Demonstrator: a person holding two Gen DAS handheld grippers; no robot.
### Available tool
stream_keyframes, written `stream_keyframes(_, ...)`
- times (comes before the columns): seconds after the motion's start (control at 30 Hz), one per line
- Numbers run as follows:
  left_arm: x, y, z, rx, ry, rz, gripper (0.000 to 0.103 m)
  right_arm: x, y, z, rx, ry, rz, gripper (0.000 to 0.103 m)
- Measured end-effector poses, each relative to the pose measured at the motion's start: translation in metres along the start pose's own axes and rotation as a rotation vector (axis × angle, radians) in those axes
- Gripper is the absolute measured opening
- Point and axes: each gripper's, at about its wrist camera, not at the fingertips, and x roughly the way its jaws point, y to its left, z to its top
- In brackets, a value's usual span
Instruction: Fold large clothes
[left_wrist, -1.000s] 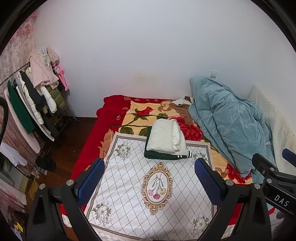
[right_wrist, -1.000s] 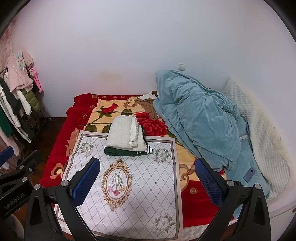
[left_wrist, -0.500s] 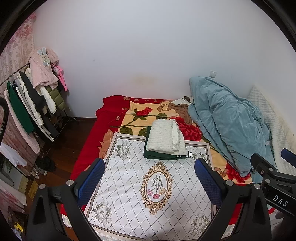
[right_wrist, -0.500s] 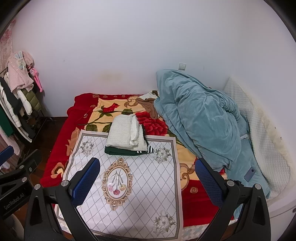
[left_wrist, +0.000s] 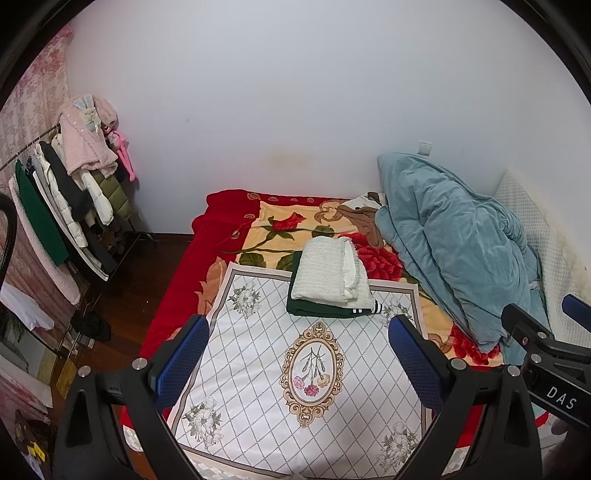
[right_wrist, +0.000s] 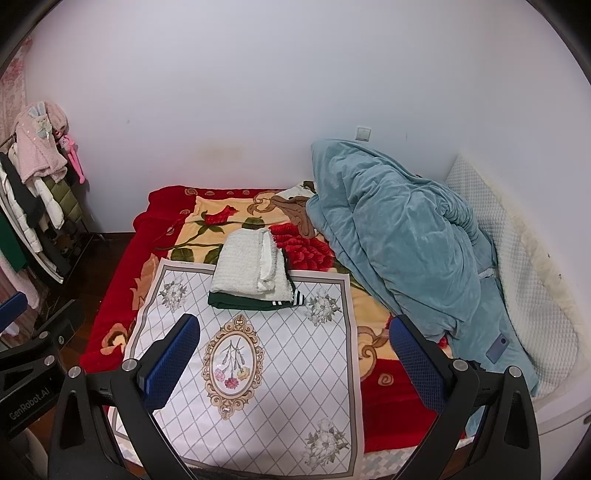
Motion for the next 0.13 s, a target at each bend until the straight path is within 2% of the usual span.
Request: stream_keyframes(0.13, -0.0032, 0.0013, 0.0003, 0.002, -0.005, -0.006, 0.099, -0.0021, -0.0002, -0.0018, 0.004, -0.001, 0.0, 0.103)
